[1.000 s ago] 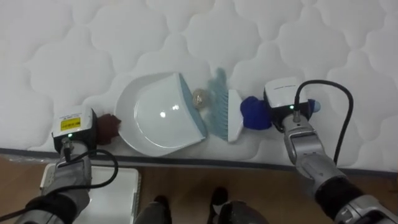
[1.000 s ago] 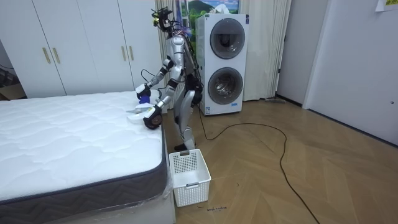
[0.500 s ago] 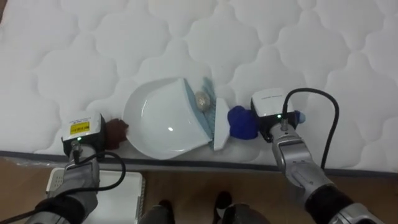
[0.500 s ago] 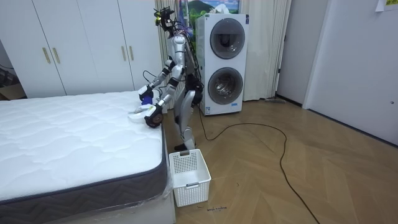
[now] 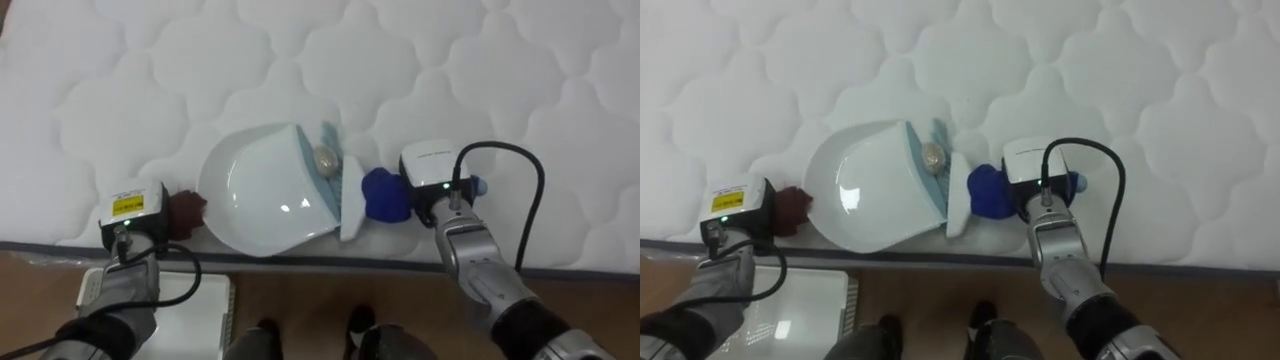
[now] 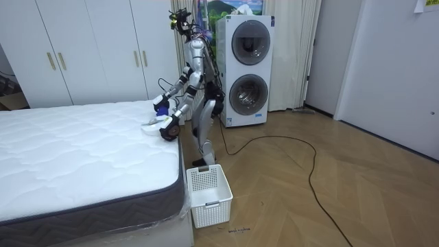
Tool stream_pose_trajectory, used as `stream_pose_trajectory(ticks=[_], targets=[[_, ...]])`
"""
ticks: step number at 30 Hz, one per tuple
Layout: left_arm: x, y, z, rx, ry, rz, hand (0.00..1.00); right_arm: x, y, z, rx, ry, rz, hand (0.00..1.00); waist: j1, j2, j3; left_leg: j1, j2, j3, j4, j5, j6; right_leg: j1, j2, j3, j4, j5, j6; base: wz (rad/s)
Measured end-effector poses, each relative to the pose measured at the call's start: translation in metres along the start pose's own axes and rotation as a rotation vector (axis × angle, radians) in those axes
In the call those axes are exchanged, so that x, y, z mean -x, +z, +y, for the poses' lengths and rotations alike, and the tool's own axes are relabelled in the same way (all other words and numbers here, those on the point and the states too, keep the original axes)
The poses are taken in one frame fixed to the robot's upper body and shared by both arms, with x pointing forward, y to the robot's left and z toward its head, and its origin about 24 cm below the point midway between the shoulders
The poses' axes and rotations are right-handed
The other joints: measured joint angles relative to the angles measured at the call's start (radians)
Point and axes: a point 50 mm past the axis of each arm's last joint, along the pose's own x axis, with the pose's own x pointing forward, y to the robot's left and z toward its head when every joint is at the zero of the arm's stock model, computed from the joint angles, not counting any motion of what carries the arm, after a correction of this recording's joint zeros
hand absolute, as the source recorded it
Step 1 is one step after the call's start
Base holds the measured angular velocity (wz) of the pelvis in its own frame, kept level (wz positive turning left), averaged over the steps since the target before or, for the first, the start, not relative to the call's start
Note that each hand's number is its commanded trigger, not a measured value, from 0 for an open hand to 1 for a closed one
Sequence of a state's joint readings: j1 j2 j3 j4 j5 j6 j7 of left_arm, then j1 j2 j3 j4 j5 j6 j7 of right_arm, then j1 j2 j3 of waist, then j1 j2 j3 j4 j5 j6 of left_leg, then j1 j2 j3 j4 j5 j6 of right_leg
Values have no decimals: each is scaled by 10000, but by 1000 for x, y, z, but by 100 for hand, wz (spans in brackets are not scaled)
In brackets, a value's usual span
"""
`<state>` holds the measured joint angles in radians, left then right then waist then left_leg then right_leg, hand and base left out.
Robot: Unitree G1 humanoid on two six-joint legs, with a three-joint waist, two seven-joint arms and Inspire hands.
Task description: Clean bed
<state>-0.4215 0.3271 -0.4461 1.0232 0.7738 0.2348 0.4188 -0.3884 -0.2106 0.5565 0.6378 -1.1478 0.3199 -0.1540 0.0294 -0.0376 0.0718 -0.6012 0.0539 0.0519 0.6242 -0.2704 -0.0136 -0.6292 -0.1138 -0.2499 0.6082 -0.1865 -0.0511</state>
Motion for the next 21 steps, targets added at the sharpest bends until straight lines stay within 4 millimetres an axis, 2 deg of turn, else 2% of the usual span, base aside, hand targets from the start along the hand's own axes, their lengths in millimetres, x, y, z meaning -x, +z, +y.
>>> stream_pose_trajectory(ticks=[9, 13, 18, 21], targets=[[0, -2, -1, -52, 52, 67, 100, 3, 1, -1, 40, -138, -127, 100, 41, 5, -1, -14, -1, 43, -45, 0, -1, -50, 2, 39, 9, -6, -3, 0], [0, -1, 0, -49, 105, 2, 100, 3, -1, -3, 174, -254, -151, 100, 235, -39, -24, -10, 30, 189, -65, 0, -2, -153, 63, 232, 33, -4, -4, -10], [0, -4, 0, -213, 283, 5, 100, 3, 3, -10, 459, -539, -495, 100, 303, -208, -31, 6, 46, 277, -62, 0, -4, -215, 57, 280, 94, -14, -19, -5], [-1, -9, 2, -361, 360, 79, 100, 3, 9, -19, 821, -741, -776, 100, 300, -439, -48, -11, 59, 278, -44, -9, -16, -232, 74, 288, 69, 2, -33, -1]])
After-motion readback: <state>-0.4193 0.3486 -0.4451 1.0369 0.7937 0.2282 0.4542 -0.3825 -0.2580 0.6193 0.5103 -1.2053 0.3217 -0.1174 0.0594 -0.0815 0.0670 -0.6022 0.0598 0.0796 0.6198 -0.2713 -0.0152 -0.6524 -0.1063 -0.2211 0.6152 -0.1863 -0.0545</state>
